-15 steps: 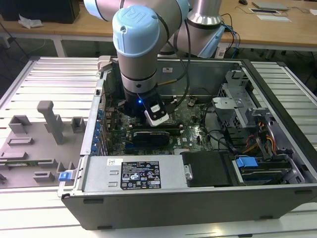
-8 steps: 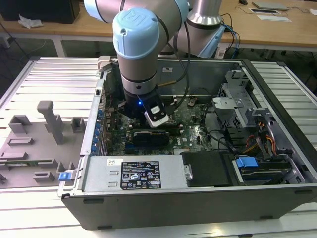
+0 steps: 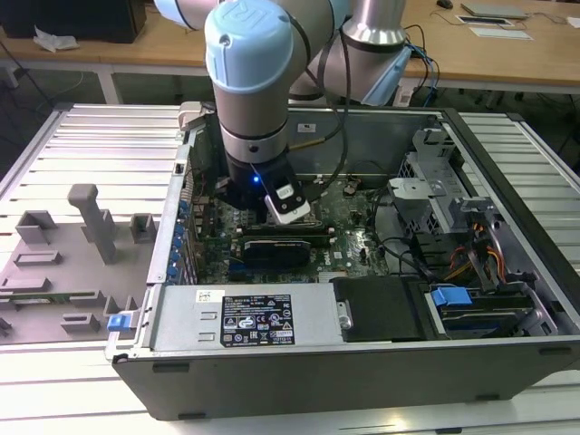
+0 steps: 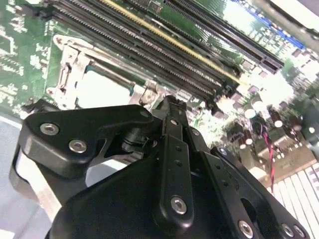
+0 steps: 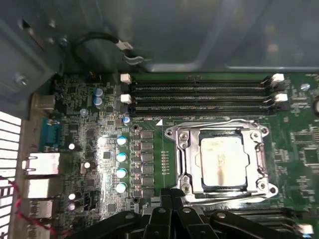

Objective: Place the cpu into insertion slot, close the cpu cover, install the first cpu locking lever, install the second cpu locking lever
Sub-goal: 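Install the second cpu locking lever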

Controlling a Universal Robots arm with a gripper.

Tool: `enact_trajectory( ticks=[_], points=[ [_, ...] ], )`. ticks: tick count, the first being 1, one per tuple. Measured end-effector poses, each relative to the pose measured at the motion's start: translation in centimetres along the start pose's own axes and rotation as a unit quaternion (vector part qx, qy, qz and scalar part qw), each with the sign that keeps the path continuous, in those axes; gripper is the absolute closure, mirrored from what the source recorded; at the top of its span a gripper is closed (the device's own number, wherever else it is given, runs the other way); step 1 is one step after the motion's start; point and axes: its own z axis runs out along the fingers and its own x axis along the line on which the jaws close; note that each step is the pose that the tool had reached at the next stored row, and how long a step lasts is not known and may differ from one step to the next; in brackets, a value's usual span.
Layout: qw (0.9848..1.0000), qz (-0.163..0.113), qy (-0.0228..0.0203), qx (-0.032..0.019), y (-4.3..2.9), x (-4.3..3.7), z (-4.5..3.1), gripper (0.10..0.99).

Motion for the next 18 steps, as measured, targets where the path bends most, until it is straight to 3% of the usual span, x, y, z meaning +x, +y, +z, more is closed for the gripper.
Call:
enact_trajectory(
  ticks=[3,6,10,12,14,18],
  points=[
    [1.0000,0.000,-0.0001,0.0001,0.21,-0.08,-0.90,0.980],
    [1.0000,0.001,0.0025,0.0001,0.22,-0.90,-1.00,0.980],
    [1.0000,0.001,0.0060,0.0003,0.06,-2.65,-0.95,0.980],
    [1.0000,0.002,0.0080,0.0003,0.02,-4.28,-0.89,0.980],
    [1.0000,0.002,0.0088,0.0005,0.05,-5.23,-0.84,0.980],
    [0.9999,0.002,0.0098,0.0065,0.72,-5.44,-0.68,0.980]
  ],
)
